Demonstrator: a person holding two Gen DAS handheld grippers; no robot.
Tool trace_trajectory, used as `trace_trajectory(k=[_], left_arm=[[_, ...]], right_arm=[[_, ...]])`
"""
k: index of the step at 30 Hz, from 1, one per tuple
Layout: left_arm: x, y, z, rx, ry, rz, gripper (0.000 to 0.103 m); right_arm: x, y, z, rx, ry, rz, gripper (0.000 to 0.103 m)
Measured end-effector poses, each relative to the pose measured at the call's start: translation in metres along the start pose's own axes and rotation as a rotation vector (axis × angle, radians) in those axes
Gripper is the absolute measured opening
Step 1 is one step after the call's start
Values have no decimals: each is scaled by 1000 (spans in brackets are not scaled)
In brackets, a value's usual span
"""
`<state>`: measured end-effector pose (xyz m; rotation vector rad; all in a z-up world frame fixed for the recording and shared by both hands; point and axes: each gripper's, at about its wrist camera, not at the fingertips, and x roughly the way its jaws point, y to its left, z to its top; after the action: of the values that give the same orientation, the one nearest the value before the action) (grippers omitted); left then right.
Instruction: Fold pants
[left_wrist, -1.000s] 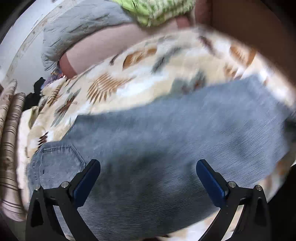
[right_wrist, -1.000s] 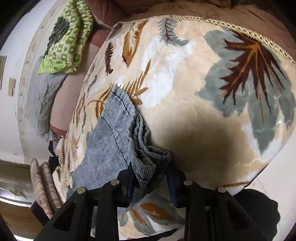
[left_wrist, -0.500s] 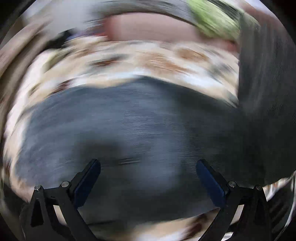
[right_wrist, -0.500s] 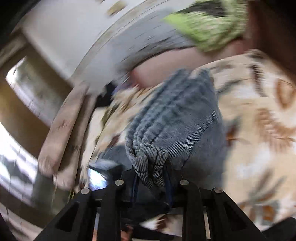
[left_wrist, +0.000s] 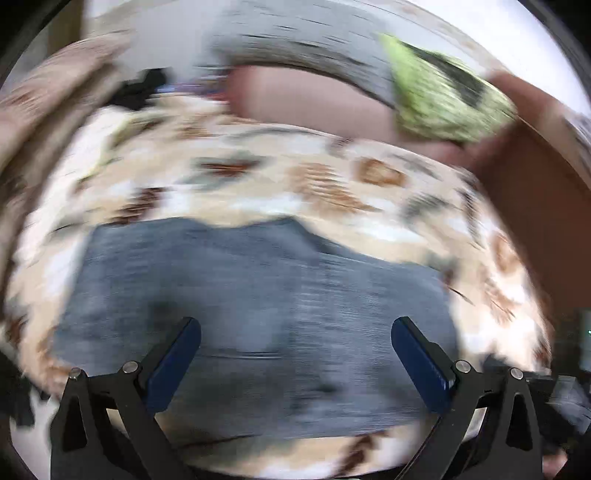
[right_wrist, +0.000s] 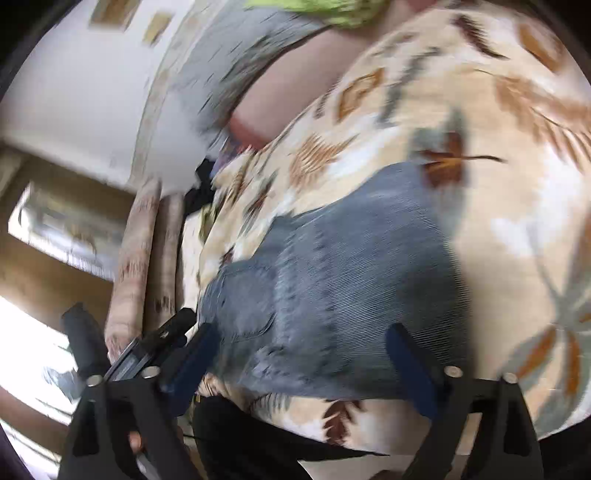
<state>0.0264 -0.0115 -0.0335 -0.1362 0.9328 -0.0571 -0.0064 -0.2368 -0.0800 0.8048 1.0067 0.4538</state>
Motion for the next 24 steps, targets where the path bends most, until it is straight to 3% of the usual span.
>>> trace_trajectory(k=[1, 2, 4, 5, 10, 14, 16, 18, 21, 24], left_arm=[[16, -11, -2, 42, 26, 27, 102], [46, -25, -14, 134, 114, 107, 102], [94, -31, -39, 228, 285, 178, 103], [89, -25, -45, 187, 196, 149, 103], [94, -26, -43, 207, 217, 156, 103], [101, -22, -42, 202, 205, 156, 103], [96, -28, -44, 205, 206, 154, 103], [90, -26, -42, 200, 206, 133, 103], [93, -26, -41, 199, 198, 135, 103], [94, -25, -41, 194, 197, 123, 103]], right_arm=[[6, -14, 1, 39, 33, -24, 96], [16, -32, 0, 96, 101, -64, 95], [12, -43, 7, 146, 115, 0, 94], [5, -37, 16, 133, 112, 5, 94], [-8, -3, 70, 36, 56, 73, 95], [55, -9, 116, 60, 168, 100, 95], [95, -42, 121, 103, 227, -57, 96], [89, -48, 123, 159, 180, 1, 96], [58, -22, 118, 84, 123, 2, 96], [23, -5, 93, 41, 121, 57, 96]])
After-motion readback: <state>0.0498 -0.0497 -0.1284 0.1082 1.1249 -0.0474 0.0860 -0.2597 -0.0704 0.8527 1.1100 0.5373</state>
